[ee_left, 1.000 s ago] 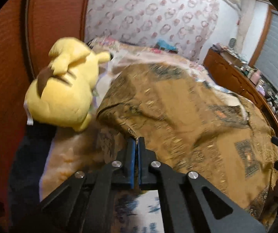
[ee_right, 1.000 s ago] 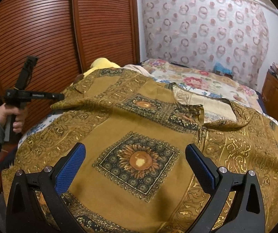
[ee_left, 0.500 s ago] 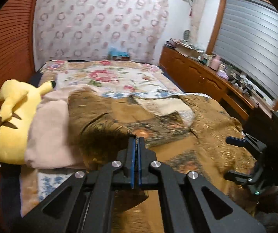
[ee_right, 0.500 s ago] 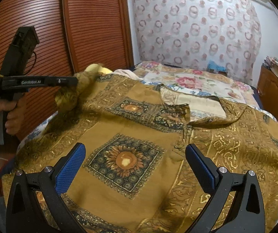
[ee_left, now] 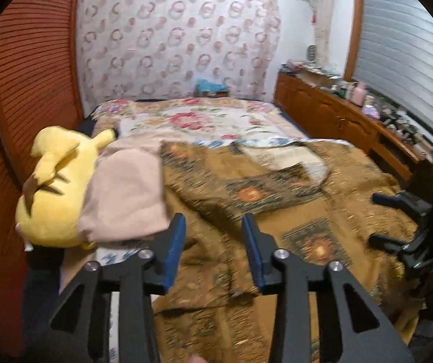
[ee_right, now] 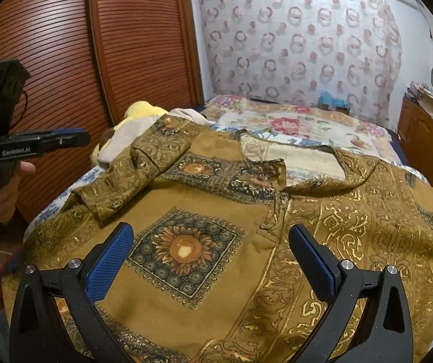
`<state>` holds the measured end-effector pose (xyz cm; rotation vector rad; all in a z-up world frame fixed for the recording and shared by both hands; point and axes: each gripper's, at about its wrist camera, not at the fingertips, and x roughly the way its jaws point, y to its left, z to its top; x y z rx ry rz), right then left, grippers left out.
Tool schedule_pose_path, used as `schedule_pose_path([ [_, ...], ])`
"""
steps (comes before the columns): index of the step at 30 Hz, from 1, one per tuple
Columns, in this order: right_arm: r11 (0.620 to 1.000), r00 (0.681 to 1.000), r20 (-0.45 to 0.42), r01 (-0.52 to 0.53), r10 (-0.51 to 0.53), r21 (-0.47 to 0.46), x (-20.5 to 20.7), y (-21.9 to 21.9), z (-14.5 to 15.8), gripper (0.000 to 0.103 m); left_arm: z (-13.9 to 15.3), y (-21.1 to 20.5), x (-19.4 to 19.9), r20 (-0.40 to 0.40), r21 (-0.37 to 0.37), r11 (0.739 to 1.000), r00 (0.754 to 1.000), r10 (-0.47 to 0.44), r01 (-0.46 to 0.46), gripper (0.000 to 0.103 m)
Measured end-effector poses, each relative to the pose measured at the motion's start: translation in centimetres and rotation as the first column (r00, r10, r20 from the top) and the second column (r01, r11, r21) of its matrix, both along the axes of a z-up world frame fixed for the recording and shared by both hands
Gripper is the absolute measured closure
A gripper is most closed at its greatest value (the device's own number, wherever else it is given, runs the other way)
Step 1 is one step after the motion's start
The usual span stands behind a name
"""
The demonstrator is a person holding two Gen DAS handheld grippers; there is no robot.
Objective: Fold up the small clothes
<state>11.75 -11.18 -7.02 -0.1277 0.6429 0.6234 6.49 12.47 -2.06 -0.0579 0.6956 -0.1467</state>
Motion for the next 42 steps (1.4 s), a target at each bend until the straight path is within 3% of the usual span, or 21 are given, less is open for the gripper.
schedule_pose_path([
  [2, 1.0, 1.0, 0.007, -0.015, 0.015, -0.018, 0.1, 0.5, 0.2, 0.0, -0.7, 0.3, -0.2, -0.004, 0.011, 1.0, 1.0, 0.02, -0.02, 0.055],
  [3, 0.999, 1.0, 0.013, -0.024, 0.024, -0.026, 0.1, 0.8, 0.3, 0.0, -1.1, 0.7, -0.4, -0.008, 0.013, 0.999, 1.0, 0.03, -0.03, 0.045],
  [12, 0.988, 0.992, 0.039, -0.119, 0.124, -0.099, 2.0, 5.3, 1.9, 0.0, -3.6, 3.3, -2.4, -0.032, 0.009, 0.992, 0.992, 0.123, -0.123, 0.04],
  [23, 0.958, 0.976, -0.06, -0.216, 0.208, -0.188, 7.5, 13.5, 0.2, 0.002, -4.6, 4.2, -3.4, -0.042, 0.004, 0.99, 0.989, 0.143, -0.143, 0.04],
  [34, 0.949, 0.978, -0.116, -0.198, 0.175, -0.244, 10.1, 18.6, -3.9, 0.002, -5.2, 3.6, -4.3, -0.043, 0.013, 0.991, 0.99, 0.133, -0.132, 0.039],
  [42, 0.934, 0.999, -0.044, -0.045, 0.031, -0.354, 12.1, 15.2, -3.9, 0.003, -5.1, 3.0, -4.3, -0.038, 0.002, 0.992, 0.991, 0.126, -0.126, 0.039],
])
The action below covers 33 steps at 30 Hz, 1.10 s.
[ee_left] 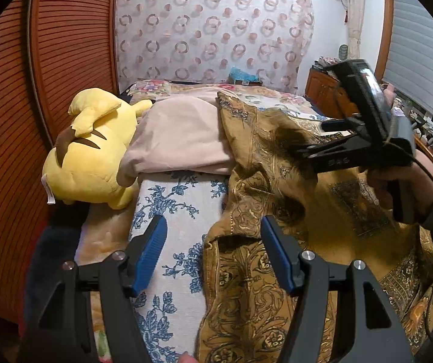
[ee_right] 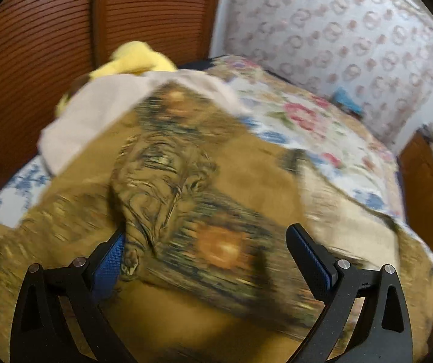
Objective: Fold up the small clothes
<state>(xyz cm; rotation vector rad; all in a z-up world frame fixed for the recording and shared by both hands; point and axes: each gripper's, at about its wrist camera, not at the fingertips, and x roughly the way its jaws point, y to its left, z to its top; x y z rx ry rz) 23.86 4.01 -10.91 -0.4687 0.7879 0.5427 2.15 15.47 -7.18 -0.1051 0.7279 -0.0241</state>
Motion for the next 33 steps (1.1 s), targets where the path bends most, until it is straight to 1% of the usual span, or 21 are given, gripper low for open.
schedule_pose_path([
  [2, 0.999, 0.999, 0.021, 0.046, -0.046, 0.005, 0.2, -2.4, 0.7, 0.002, 0.0, -0.2, 0.1, 0.001, 0.002, 1.0, 1.0, -0.001, 0.001, 0.039],
  [4, 0.997, 0.998, 0.008, 0.064, -0.065, 0.039, 0.1, -4.7, 1.3, 0.002, 0.1, -0.4, 0.2, 0.003, -0.001, 1.0, 1.0, -0.003, 0.003, 0.039],
  [8, 0.992, 0.998, -0.02, 0.061, -0.059, 0.109, -0.4, -8.3, 2.2, 0.002, 0.2, -0.9, 1.0, 0.002, 0.01, 1.0, 1.0, -0.007, 0.007, 0.039],
  [11, 0.989, 0.998, -0.026, 0.052, -0.049, 0.138, -1.1, -10.2, 2.8, 0.002, 0.5, -1.3, 2.0, -0.001, 0.021, 1.0, 1.0, -0.018, 0.018, 0.039],
  [13, 0.99, 0.999, -0.023, 0.044, -0.041, 0.133, -1.6, -11.6, 3.0, 0.002, 0.7, -1.5, 2.7, -0.003, 0.023, 0.999, 1.0, -0.031, 0.031, 0.039],
  [17, 0.995, 0.999, -0.016, 0.042, -0.041, 0.088, -2.3, -13.9, 2.4, 0.002, 0.9, -1.9, 4.2, -0.009, 0.028, 0.998, 0.999, -0.05, 0.05, 0.039],
  [20, 0.995, 0.997, -0.038, 0.068, -0.065, 0.074, -2.2, -16.1, 1.4, 0.002, 0.8, -2.1, 5.5, -0.025, 0.035, 0.998, 0.998, -0.05, 0.051, 0.04],
  [22, 0.994, 0.996, -0.055, 0.079, -0.076, 0.071, -2.0, -17.1, 0.9, 0.002, 0.8, -2.0, 6.4, -0.031, 0.013, 0.998, 0.997, -0.064, 0.065, 0.039],
  [27, 0.995, 0.993, -0.088, 0.088, -0.083, 0.052, -1.7, -18.1, -0.5, 0.002, 0.6, -1.8, 8.4, -0.051, -0.001, 0.996, 0.995, -0.085, 0.085, 0.04],
  [30, 0.994, 0.992, -0.101, 0.087, -0.08, 0.059, -1.7, -18.3, -1.2, 0.002, 0.6, -1.5, 9.5, -0.06, -0.012, 0.995, 0.993, -0.099, 0.098, 0.044],
  [31, 0.994, 0.991, -0.108, 0.088, -0.081, 0.069, -1.6, -18.4, -1.2, 0.002, 0.6, -1.3, 10.2, -0.067, -0.028, 0.994, 0.992, -0.107, 0.106, 0.047],
  [33, 0.993, 0.99, -0.116, 0.089, -0.081, 0.074, -1.5, -18.5, -1.3, 0.002, 0.6, -1.1, 11.3, -0.077, -0.026, 0.995, 0.992, -0.103, 0.101, 0.052],
])
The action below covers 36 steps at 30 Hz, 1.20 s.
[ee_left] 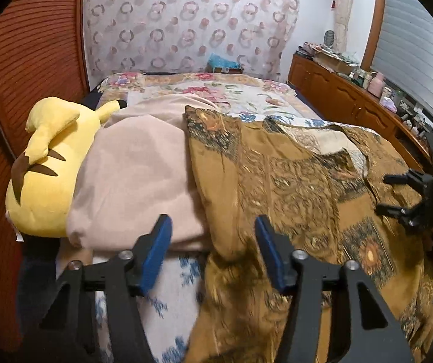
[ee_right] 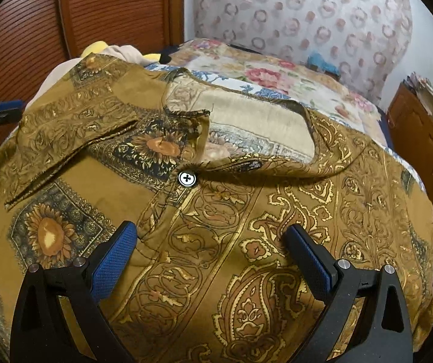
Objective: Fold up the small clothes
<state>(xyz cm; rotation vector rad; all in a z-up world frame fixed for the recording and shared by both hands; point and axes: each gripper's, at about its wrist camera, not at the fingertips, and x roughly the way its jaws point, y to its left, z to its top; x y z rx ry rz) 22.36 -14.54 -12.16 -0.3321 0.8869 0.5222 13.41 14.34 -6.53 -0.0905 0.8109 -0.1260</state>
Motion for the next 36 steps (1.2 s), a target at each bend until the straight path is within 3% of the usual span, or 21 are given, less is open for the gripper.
schedule_pose_path([
  [11, 1.0, 1.0, 0.009, 0.004, -0.004, 0.007, -0.2, -0.1, -0.1, 0.002, -0.9, -0.1, 6.3, -0.069, -0.002, 1.0, 0.998, -0.012, 0.012, 0.069],
  [14, 1.0, 1.0, 0.004, 0.005, -0.005, 0.011, -0.2, 0.0, -0.1, 0.002, -1.0, -0.1, 7.2, -0.082, 0.009, 1.0, 0.997, -0.01, 0.011, 0.082],
  [16, 1.0, 1.0, 0.005, 0.005, -0.005, 0.01, -0.2, 0.0, -0.1, 0.002, -0.9, -0.2, 7.3, -0.082, 0.014, 1.0, 0.997, -0.014, 0.015, 0.098],
  [18, 1.0, 1.0, 0.007, 0.005, -0.005, 0.01, -0.2, -0.1, 0.0, 0.002, -0.4, -0.5, 7.2, -0.069, 0.033, 0.999, 0.997, -0.019, 0.021, 0.103],
  [24, 1.0, 1.0, 0.007, 0.004, -0.004, 0.01, -0.2, -0.1, 0.0, 0.002, 2.6, -0.1, 7.3, 0.027, 0.091, 0.996, 1.0, -0.001, -0.002, 0.103],
  [30, 1.0, 1.0, 0.008, 0.004, -0.004, 0.009, -0.3, -0.1, 0.0, 0.002, 1.4, 0.5, 8.2, -0.03, 0.109, 0.994, 1.0, 0.009, -0.005, 0.102],
  [36, 1.0, 1.0, 0.003, 0.005, -0.005, 0.014, -0.3, -0.1, 0.0, 0.002, 1.7, 0.1, 5.8, 0.002, 0.128, 0.992, 1.0, 0.009, -0.01, 0.099],
])
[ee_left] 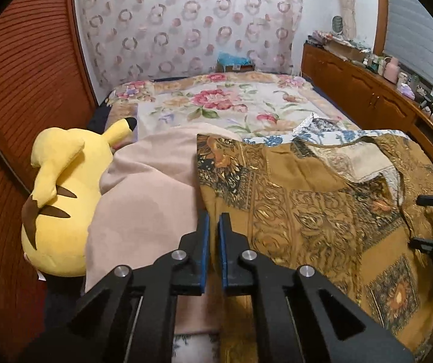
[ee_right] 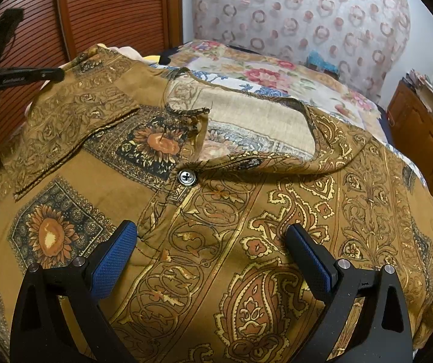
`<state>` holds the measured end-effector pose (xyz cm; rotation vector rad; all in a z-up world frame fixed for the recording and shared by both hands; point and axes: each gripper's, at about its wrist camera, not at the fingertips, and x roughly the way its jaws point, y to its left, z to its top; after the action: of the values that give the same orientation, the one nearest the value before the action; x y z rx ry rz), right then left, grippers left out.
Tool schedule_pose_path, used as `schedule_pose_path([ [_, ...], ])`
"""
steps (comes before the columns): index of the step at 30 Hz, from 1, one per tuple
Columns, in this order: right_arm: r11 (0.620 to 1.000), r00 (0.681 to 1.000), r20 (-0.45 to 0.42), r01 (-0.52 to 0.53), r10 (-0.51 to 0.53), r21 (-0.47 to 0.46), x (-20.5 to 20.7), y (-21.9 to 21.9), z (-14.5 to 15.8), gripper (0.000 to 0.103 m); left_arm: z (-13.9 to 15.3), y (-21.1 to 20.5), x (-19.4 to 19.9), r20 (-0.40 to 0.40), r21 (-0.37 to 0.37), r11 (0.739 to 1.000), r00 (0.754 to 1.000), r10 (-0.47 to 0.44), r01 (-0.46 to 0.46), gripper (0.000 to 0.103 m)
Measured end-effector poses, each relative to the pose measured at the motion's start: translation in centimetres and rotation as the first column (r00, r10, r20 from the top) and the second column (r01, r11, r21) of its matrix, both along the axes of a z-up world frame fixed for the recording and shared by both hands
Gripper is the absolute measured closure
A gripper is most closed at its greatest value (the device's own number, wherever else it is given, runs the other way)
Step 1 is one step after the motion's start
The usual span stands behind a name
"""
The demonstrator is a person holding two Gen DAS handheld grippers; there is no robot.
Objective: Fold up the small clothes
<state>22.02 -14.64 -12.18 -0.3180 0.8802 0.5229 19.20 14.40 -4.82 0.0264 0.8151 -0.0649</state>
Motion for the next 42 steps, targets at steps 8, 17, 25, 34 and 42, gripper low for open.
schedule_pose_path([
  [8, 1.0, 1.0, -0.002, 0.0, 0.0, 0.002, 0.1, 0.0, 0.0, 0.002, 0.2, -1.8, -4.3, 0.036, -0.042, 0.998, 0.998, -0.046, 0.047, 0.097],
  [17, 1.0, 1.0, -0.002, -0.001, 0.001, 0.002, 0.1, -0.1, 0.0, 0.002, -2.3, -5.5, -6.0, -0.018, -0.056, 0.992, 0.993, -0.114, 0.113, 0.096],
  [25, 1.0, 1.0, -0.002, -0.001, 0.001, 0.002, 0.1, -0.1, 0.1, 0.002, -4.2, -7.0, -6.1, -0.066, -0.043, 0.99, 0.988, -0.14, 0.138, 0.096],
  [34, 1.0, 1.0, -0.001, -0.002, 0.002, 0.002, 0.1, -0.1, 0.1, 0.002, -4.6, -8.0, -6.5, -0.06, -0.032, 0.979, 0.977, -0.203, 0.202, 0.058],
  [42, 1.0, 1.0, 0.008, 0.003, -0.003, 0.001, 0.0, -0.1, 0.2, 0.002, -4.5, -8.2, -6.6, -0.063, -0.023, 0.981, 0.979, -0.194, 0.193, 0.048],
])
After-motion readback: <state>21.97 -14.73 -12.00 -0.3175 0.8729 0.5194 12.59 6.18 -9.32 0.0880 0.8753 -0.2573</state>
